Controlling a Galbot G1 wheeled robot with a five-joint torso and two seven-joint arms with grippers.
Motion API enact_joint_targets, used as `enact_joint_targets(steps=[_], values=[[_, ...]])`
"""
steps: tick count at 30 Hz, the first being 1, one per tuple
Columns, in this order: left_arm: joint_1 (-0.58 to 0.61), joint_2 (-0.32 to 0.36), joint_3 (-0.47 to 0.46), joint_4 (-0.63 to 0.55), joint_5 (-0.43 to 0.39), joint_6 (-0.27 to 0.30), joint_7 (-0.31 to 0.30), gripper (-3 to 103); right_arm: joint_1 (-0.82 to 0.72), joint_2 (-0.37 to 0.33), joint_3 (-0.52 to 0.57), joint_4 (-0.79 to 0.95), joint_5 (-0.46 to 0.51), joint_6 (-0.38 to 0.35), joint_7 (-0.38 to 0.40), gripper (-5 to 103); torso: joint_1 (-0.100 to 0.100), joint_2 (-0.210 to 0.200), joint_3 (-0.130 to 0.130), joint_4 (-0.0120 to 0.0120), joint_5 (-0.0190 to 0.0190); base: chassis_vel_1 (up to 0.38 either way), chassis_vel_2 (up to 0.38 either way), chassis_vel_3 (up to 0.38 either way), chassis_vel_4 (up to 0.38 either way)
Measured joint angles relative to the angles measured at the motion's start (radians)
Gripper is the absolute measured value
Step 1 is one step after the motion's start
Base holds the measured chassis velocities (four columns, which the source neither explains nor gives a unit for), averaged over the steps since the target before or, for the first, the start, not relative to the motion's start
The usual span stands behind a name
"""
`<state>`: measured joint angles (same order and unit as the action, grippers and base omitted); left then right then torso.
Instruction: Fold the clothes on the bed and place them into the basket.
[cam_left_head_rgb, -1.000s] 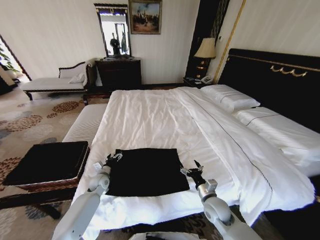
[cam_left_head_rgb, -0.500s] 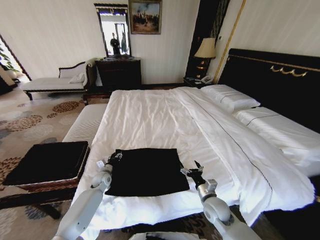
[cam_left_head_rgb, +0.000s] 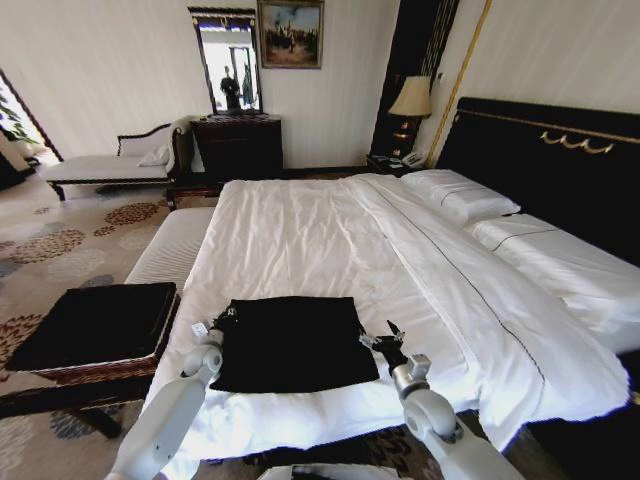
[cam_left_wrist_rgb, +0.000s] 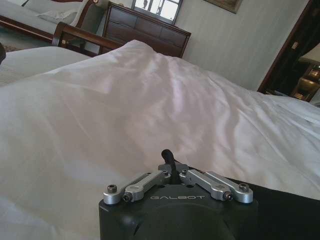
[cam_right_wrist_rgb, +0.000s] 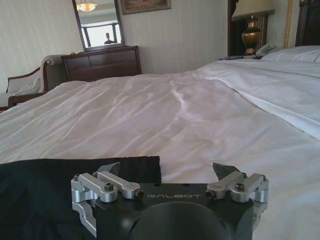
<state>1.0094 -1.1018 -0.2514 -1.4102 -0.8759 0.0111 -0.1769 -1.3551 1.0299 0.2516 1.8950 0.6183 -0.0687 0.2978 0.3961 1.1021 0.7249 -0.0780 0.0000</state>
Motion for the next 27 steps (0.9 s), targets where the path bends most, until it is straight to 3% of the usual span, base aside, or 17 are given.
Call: enact_joint_targets(steps=[3, 4, 7, 11, 15, 20, 26, 27], values=[[0.017, 0.000, -0.012, -0.020, 0.004, -0.012, 0.000, 2, 0.113, 0.014, -0.001, -0.054, 0.190, -0.074, 0.008, 100, 0.000, 0.000, 0.000, 0.0000, -0.0001, 0.000, 0.000, 0.000, 0.000], [0.017, 0.000, -0.012, -0.020, 0.004, -0.012, 0.000, 2, 0.113, 0.014, -0.001, -0.054, 0.190, -0.074, 0.008, 100, 0.000, 0.000, 0.000, 0.0000, -0.0001, 0.000, 0.000, 0.000, 0.000], [0.032, 0.003, -0.027, -0.036, 0.009, -0.020, 0.002, 2, 0.286, 0.022, -0.027, -0.164, 0.414, -0.161, -0.003, 100, 0.000, 0.000, 0.000, 0.0004, -0.0001, 0.000, 0.000, 0.000, 0.000], [0.040, 0.004, -0.035, -0.044, 0.012, -0.022, 0.002, 2, 0.398, 0.040, -0.068, -0.292, 0.524, -0.208, -0.035, 100, 0.000, 0.000, 0.000, 0.0003, 0.0000, 0.000, 0.000, 0.000, 0.000], [0.045, 0.005, -0.037, -0.052, 0.018, -0.025, 0.003, 2, 0.478, 0.062, -0.109, -0.415, 0.550, -0.229, -0.078, 100, 0.000, 0.000, 0.000, 0.0002, -0.0001, 0.000, 0.000, 0.000, 0.000], [0.046, 0.003, -0.038, -0.054, 0.025, -0.030, 0.009, 2, 0.540, 0.097, -0.141, -0.543, 0.451, -0.213, -0.121, 100, 0.000, 0.000, 0.000, 0.0002, 0.0001, 0.000, 0.000, 0.000, 0.000], [0.050, 0.003, -0.039, -0.054, 0.034, -0.032, 0.013, 2, 0.569, 0.109, -0.143, -0.594, 0.446, -0.207, -0.141, 101, 0.000, 0.000, 0.000, 0.0000, -0.0002, 0.000, 0.000, 0.000, 0.000], [0.051, 0.003, -0.039, -0.055, 0.035, -0.032, 0.013, 2, 0.572, 0.113, -0.144, -0.601, 0.455, -0.211, -0.142, 97, 0.000, 0.000, 0.000, 0.0000, -0.0002, 0.000, 0.000, 0.000, 0.000]])
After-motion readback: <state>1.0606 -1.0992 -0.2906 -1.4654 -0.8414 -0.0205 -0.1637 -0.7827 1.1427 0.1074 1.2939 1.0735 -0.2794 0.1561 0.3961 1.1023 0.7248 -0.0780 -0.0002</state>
